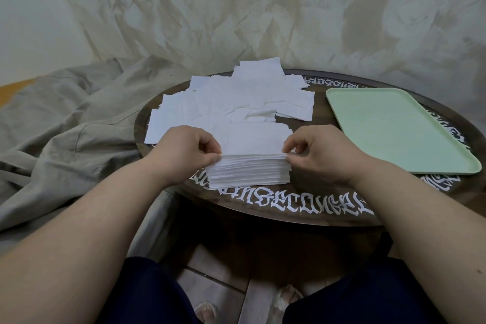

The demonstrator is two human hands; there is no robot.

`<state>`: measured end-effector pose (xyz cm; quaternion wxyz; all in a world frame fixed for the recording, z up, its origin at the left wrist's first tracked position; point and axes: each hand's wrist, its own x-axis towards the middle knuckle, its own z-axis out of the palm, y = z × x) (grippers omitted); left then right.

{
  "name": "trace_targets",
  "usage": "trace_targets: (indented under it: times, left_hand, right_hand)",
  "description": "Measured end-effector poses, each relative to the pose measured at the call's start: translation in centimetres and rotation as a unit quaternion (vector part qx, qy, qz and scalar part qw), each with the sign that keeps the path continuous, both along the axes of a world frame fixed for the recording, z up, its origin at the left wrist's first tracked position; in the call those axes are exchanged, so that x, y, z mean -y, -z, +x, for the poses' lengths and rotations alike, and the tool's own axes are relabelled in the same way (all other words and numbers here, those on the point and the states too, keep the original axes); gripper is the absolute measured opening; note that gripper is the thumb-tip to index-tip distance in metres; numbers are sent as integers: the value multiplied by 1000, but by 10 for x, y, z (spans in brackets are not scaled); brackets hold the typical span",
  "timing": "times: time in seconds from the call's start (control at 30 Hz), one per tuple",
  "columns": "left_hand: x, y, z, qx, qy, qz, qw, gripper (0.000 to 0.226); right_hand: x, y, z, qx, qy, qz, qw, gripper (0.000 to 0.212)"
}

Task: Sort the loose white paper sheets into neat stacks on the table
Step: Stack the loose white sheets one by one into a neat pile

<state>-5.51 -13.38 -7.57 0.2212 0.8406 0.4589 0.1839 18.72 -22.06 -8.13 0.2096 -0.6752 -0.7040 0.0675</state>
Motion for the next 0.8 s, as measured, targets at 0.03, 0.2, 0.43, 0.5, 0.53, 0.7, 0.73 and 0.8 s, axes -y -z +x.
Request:
trace_targets:
  times: [0.03, 0.2, 0.43, 0.5, 0.53, 0.7, 0.73, 0.8]
  left_hand:
    - [0, 0, 0, 1, 0, -1, 1000, 25]
    - [0, 1, 1, 8, -2, -9, 1000, 18]
    - [1, 2, 7, 7, 13, 40, 999, 14]
    - [1, 1, 8, 3, 4, 50, 999, 10]
    - [1, 1, 8, 0, -5, 55, 998, 9]
    - [-2, 4, 6, -11, -37, 50, 998, 9]
    - [-2, 5, 6, -1, -41, 61, 997, 8]
    - [-4, 5, 9, 61, -51, 119, 990, 7]
  right_hand:
    - [0, 0, 0, -4, 3, 3, 1000, 11]
    - [-1, 0, 0, -14, 10, 21, 1000, 13]
    - [-4, 2, -2, -61, 39, 66, 995, 9]
    - [-3, 2, -1, -71, 48, 76, 993, 8]
    - [-3, 2, -1, -74, 50, 81, 993, 8]
    - [-6, 2, -1, -71, 45, 80, 993, 8]
    - [-6, 2, -1, -73, 42, 87, 993, 8]
    - [-7, 0, -2, -81, 28, 165, 982, 7]
